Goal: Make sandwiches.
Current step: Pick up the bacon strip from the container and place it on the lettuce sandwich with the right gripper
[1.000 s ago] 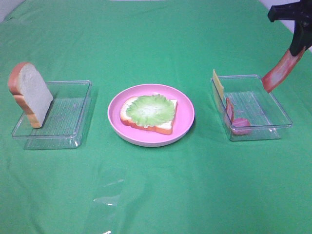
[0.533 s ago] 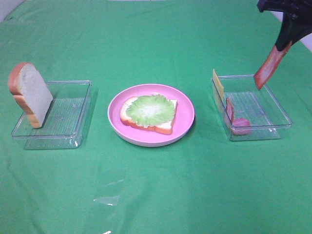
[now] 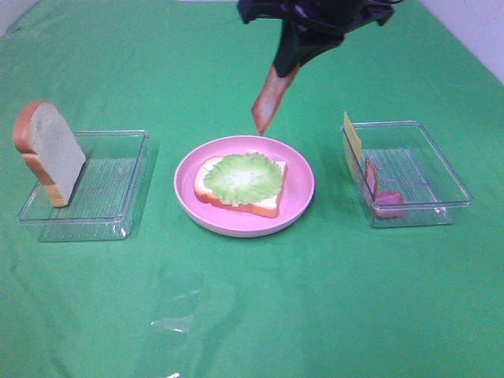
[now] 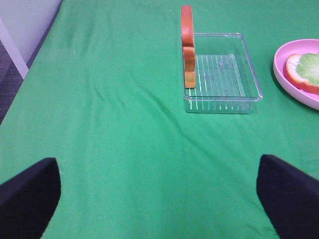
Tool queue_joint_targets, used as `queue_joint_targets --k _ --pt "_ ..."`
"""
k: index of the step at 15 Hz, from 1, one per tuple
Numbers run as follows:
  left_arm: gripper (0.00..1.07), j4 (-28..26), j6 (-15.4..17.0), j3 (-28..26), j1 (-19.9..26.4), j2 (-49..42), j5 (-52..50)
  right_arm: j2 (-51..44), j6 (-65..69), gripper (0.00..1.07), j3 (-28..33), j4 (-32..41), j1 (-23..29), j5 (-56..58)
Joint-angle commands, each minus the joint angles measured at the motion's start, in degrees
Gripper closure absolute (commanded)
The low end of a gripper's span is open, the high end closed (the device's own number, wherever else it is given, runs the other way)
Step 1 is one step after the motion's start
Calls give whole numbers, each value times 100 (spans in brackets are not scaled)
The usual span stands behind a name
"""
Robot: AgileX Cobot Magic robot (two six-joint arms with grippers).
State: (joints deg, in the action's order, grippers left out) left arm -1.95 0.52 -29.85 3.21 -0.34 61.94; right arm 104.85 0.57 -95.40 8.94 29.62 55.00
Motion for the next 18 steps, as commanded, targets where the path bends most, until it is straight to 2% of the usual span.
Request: queue_joint_targets --k 1,4,10,12,15,18 --pt "7 -11 -17 17 0 -11 -23 109 -17 107 -29 86 516 -527" --pt "7 -11 -17 17 0 -11 -23 367 -17 107 -29 149 865 -974" --pt "7 -11 -17 17 0 -11 -23 1014 -57 107 -29 298 848 -1467" --pt "7 -11 -17 17 0 -11 -23 1478 -57 107 -29 92 848 -1748" --pt "7 -11 -17 17 0 -11 -23 1770 126 107 -29 -613 837 -1719" --pt "7 -11 -17 17 0 -11 -23 2017 1060 107 -29 -2074 837 -1461"
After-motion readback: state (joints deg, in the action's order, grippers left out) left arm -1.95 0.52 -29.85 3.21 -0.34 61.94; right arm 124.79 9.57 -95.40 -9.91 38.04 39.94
